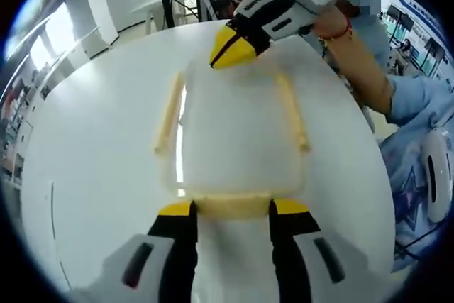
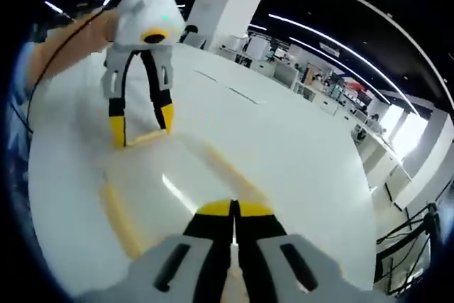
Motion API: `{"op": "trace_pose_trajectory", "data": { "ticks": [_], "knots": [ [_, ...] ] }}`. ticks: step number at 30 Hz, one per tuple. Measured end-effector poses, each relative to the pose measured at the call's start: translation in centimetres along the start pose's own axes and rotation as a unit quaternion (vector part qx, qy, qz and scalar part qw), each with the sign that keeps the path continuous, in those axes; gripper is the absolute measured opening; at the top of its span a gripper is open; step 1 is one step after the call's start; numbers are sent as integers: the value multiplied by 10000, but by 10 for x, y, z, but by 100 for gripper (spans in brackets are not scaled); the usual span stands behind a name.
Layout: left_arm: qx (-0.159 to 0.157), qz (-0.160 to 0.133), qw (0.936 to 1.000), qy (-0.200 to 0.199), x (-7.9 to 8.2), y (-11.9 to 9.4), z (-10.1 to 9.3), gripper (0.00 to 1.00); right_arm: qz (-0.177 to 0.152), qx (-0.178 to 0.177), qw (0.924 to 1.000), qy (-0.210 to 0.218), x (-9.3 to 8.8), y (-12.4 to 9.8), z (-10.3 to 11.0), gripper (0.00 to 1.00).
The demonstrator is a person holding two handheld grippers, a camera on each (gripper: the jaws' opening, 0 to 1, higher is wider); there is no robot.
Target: Snap each plastic latch of the storage box into its locked position after aligning the lid with the box until every specified latch is closed and the lid sits flush.
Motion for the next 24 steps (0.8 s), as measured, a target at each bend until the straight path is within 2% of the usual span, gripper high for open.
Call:
{"op": "trace_pose_trajectory", "data": {
  "ticks": [2, 4, 9, 13, 16, 19, 22, 24],
  "knots": [
    [9, 20, 10000, -5, 0, 0, -1, 40, 107, 26, 9997, 204, -11, -3, -8, 0],
    [0, 29, 10000, -2, -2, -1, 0, 40, 80, 94, 9988, 464, -23, -8, -15, 0],
    [-33, 20, 10000, 20, -2, 0, 1, 40, -4, 114, 9964, 840, -38, -16, -23, 0],
    [-37, 30, 10000, 20, -2, 0, 2, 40, -155, 219, 9957, 886, -33, -13, -22, 0],
    [-37, 42, 10000, 24, -2, 1, 3, 40, -141, 187, 9955, 920, -30, -12, -25, 0],
    [-27, 28, 10000, 11, -3, 1, 3, 40, -65, 155, 9966, 802, -28, -12, -24, 0],
    [-7, 14, 10000, -20, -3, 0, 3, 40, 287, 153, 9994, 151, -24, -13, -22, 0],
    [-8, 29, 10000, -17, -4, 0, 3, 40, 517, -64, 9983, -276, -20, -18, -23, 0]
  ]
}}
Point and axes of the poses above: the point that each gripper's makers call its tool centre point, and the gripper's own axes: y roughly forward along the fingers, z roughly to its left, x roughly out of its top, the point moved 9 cm from there along -y, roughly backward along the fingers, and after that the axes turned 11 degrees about x, right-handed, at the moved point
